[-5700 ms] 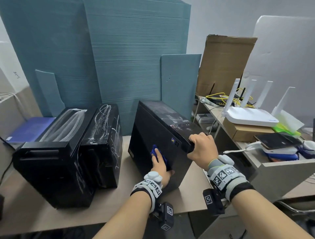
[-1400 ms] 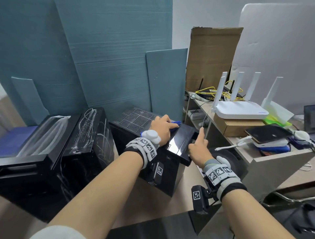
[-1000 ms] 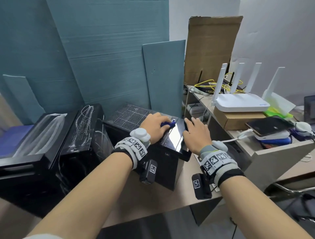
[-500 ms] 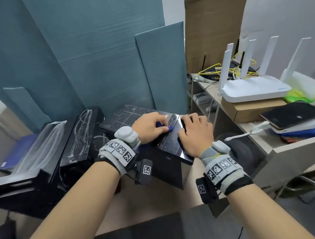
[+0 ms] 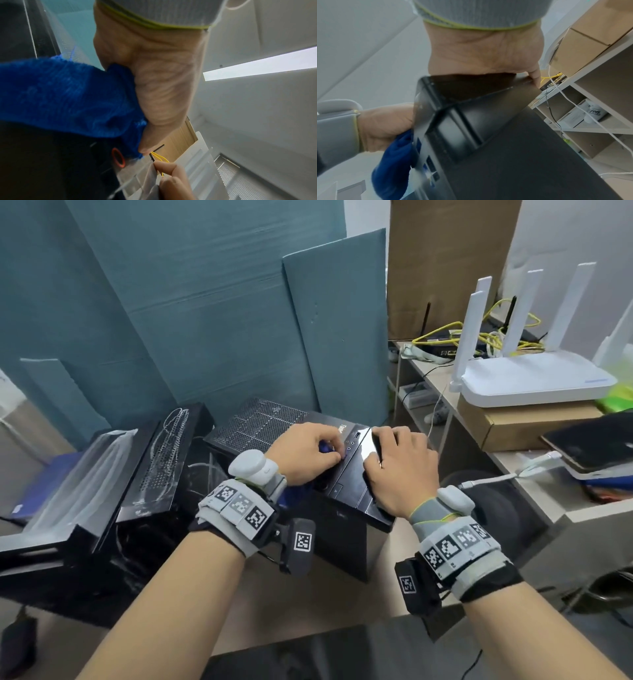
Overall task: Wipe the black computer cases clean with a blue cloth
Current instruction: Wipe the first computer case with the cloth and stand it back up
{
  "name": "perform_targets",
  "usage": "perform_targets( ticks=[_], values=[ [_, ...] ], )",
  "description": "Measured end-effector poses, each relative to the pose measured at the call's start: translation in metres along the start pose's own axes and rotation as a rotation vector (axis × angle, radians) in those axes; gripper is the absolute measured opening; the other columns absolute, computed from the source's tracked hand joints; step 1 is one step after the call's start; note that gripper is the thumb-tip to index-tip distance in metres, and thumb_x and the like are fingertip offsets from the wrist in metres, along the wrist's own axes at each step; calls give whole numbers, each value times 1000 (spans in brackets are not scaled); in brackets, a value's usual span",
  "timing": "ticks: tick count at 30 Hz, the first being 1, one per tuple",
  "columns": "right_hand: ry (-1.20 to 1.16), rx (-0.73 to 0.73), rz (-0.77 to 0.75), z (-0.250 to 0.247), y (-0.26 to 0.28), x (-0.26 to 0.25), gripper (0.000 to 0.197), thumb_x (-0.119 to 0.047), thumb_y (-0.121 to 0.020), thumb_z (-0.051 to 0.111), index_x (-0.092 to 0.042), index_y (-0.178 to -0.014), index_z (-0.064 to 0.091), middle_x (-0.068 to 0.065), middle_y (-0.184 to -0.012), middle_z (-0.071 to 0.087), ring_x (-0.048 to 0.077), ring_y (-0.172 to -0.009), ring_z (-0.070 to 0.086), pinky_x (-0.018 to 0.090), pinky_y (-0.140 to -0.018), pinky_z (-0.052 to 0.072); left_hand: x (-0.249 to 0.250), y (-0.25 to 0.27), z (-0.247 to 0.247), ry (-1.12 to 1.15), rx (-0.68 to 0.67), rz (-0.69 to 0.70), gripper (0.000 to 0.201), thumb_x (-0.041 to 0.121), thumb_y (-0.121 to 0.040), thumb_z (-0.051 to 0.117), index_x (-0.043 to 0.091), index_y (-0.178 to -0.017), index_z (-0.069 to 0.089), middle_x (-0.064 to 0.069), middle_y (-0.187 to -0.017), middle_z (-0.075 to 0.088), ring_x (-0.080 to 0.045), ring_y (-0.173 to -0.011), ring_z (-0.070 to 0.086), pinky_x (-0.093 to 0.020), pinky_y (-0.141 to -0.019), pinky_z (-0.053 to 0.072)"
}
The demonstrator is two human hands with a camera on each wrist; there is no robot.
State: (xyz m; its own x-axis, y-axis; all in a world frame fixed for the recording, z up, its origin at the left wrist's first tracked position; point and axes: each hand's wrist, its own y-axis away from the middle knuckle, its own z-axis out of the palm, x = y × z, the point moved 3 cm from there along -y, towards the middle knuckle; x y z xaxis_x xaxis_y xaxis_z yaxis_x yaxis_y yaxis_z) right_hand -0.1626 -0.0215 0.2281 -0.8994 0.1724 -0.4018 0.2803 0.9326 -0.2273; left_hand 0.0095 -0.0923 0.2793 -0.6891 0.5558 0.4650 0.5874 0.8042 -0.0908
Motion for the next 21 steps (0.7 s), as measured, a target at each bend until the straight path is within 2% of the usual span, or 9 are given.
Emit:
perform_targets(
  ticks=[4, 9, 12, 15, 19, 21],
  values=[
    [-32, -11, 9, -2, -2, 7, 41, -37, -95, 42, -33, -136, 45, -1, -131, 49, 28, -122, 40, 45, -94, 39, 10, 0, 9, -63, 87, 23, 7, 32, -84, 67, 38, -83, 68, 17, -90, 59, -7, -86, 58, -35, -81, 52],
    [-60, -12, 15, -3, -2, 5, 40, -39, -94, 44, -36, -134, 46, -4, -129, 49, 27, -121, 41, 43, -91, 39, 6, 12, -13, -29, -122, 76, 11, 25, -84, 74, 35, -89, 71, 16, -87, 66, -3, -84, 60, -29, -83, 50],
    [-67, -9, 19, -2, -1, 3, 40, -38, -94, 43, -36, -134, 46, -4, -129, 49, 27, -122, 40, 44, -93, 38, 4, 18, -14, -32, -107, 47, 16, 28, -83, 73, 38, -94, 65, 15, -86, 69, -2, -75, 58, -31, -77, 51],
    [-74, -14, 29, -3, -1, 7, 40, -39, -95, 43, -36, -135, 46, -4, -130, 48, 26, -124, 39, 45, -94, 38, 9, 16, -7, -95, -50, 74, 10, 30, -83, 73, 36, -88, 67, 15, -85, 66, -2, -78, 59, -34, -79, 52],
    [-89, -20, 36, -4, -2, 7, 41, -39, -95, 43, -36, -136, 45, -3, -130, 48, 27, -123, 38, 45, -93, 38, 6, 17, -17, -61, -225, 66, 9, 25, -83, 76, 32, -81, 70, 10, -80, 67, -7, -77, 62, -29, -76, 52],
    [-86, -19, 38, -2, -2, 5, 40, -39, -95, 42, -35, -135, 45, -3, -130, 47, 27, -123, 38, 45, -92, 38, 7, 17, -16, -71, -201, 69, 8, 25, -83, 76, 31, -82, 71, 10, -80, 66, -8, -78, 61, -29, -77, 51]
  ],
)
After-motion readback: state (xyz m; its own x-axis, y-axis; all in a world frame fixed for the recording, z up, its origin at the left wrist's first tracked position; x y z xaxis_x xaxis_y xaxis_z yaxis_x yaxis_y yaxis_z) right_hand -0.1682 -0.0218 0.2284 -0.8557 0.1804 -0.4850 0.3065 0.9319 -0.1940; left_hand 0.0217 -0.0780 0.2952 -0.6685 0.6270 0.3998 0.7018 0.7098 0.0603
